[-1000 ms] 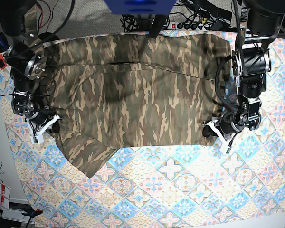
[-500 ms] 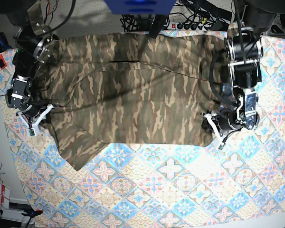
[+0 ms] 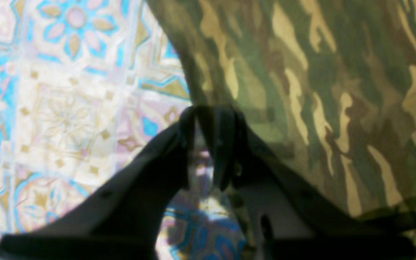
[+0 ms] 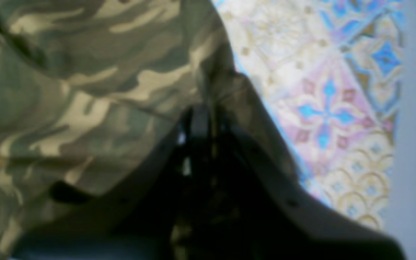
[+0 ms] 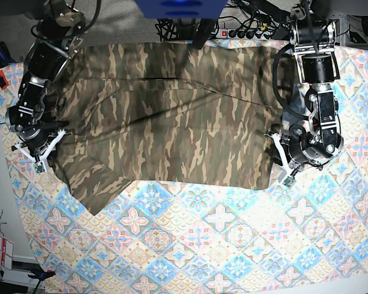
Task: Fold the T-shirt properly
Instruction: 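Adjust both grippers' holds on the shirt's side edges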
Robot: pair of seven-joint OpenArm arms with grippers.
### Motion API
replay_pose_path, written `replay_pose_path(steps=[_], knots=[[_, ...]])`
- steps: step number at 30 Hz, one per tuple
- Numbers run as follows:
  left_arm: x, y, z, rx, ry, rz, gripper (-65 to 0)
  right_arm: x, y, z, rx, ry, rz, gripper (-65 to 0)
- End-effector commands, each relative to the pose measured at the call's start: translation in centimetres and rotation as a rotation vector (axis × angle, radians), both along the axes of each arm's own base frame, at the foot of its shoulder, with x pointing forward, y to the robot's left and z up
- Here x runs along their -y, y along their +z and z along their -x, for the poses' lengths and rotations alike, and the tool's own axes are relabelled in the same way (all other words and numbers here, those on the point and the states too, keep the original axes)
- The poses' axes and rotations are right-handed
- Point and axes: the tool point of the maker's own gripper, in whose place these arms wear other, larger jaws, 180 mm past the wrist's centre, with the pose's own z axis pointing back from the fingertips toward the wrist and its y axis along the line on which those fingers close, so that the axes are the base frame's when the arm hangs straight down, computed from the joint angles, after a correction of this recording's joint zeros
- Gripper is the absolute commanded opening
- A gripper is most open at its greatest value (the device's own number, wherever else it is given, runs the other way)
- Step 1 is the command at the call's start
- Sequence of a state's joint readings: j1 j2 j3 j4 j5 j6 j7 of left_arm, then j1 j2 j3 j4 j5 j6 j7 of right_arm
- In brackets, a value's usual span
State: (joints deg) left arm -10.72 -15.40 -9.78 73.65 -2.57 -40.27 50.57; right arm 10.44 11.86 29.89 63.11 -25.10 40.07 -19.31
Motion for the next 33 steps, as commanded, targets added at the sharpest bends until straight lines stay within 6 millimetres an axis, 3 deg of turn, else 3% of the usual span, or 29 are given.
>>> replay_pose_path(steps=[1, 6, 9, 14, 18, 24, 27, 33], knots=[[-0.5, 1.6, -1.2, 0.057, 0.012, 0.006, -56.5, 0.7, 1.8, -1.1, 0.059, -0.005, 0.018, -63.9], [-2.4, 2.5, -1.1, 0.095, 0.086, 0.019, -56.0, 0.5, 1.4, -0.5, 0.048, -0.003, 0.019, -63.9], [-2.7, 3.6, -2.3, 0.123, 0.091, 0.015, -54.2, 0.5, 1.3, -0.4, 0.044, -0.003, 0.017, -63.9], [-2.7, 5.0, -4.8, 0.155, 0.101, 0.035, -34.8, 0.2, 1.2, -0.4, 0.043, 0.003, 0.017, -63.9], [-2.4, 4.2, -6.5, 0.125, 0.119, 0.092, -21.8, 0.5, 0.9, 0.0, 0.007, -0.004, 0.029, -63.9], [-0.9, 1.0, -8.0, 0.094, 0.176, 0.268, -24.1, 0.5, 0.8, 0.1, 0.000, -0.005, 0.033, -63.9], [0.9, -0.7, -8.0, 0.055, 0.153, 0.308, -24.1, 0.6, 0.8, 0.1, -0.002, -0.005, 0.034, -63.9], [3.4, -2.3, -8.4, 0.045, 0.178, 0.418, -23.7, 0.6, 0.8, 0.1, -0.002, -0.005, 0.034, -63.9]])
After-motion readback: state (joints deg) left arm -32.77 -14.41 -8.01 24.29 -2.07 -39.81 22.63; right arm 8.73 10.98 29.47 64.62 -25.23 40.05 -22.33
